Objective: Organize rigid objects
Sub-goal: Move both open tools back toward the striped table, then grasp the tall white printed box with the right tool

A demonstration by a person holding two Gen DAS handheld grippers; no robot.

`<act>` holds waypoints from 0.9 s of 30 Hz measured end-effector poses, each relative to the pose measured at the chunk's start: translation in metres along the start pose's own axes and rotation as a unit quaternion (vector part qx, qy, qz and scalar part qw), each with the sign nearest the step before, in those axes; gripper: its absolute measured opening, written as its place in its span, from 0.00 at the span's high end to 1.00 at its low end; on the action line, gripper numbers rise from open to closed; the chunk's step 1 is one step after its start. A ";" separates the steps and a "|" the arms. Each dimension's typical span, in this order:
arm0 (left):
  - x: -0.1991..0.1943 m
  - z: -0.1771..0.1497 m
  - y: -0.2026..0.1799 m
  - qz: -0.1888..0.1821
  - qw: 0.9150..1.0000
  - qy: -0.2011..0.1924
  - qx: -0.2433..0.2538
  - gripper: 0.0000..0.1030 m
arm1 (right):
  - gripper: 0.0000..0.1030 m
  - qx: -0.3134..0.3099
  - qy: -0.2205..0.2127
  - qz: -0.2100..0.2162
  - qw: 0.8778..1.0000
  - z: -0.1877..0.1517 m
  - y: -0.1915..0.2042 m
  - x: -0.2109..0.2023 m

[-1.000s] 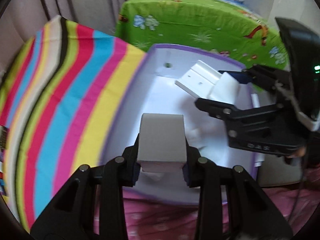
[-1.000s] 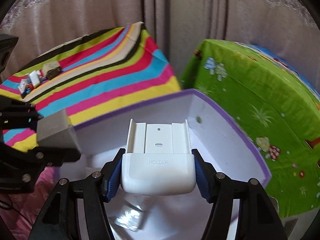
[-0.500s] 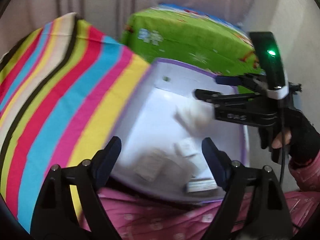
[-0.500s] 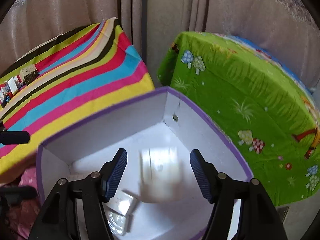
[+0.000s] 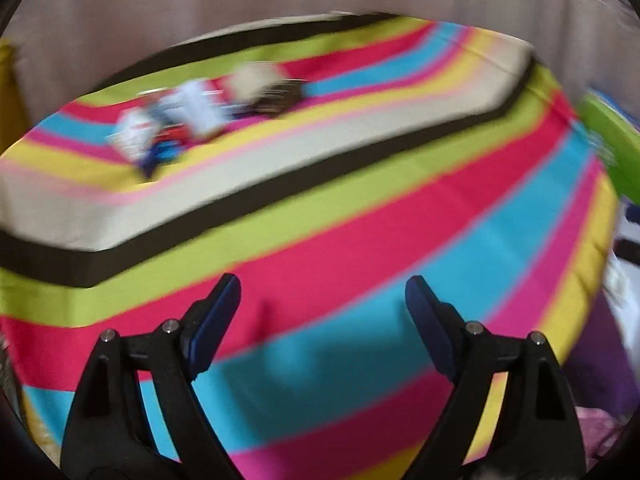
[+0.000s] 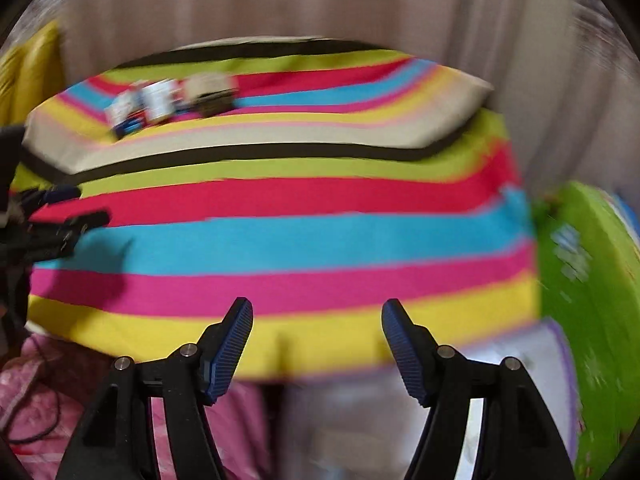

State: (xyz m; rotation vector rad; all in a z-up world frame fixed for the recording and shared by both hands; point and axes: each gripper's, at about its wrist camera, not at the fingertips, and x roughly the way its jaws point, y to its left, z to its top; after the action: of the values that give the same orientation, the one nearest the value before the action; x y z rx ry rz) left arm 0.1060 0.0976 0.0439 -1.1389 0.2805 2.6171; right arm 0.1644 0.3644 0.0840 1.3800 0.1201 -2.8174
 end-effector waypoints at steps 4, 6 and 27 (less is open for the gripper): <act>0.018 -0.004 0.058 0.074 0.996 0.003 -0.041 0.15 | 0.34 -0.051 0.014 0.049 0.997 0.033 0.057 0.038; 0.023 -0.006 0.082 0.093 0.994 0.005 -0.064 0.15 | 0.34 -0.066 0.027 0.069 0.995 0.050 0.082 0.062; 0.058 -0.027 0.176 0.104 0.972 0.056 -0.201 0.00 | 0.34 -0.082 0.000 0.167 0.983 0.241 0.223 0.236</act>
State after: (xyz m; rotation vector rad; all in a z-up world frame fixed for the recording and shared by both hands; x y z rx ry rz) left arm 0.0294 -0.0664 -0.0054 -1.4578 -0.1271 2.8836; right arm -0.1623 0.1324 0.0295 1.2330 0.1070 -2.4731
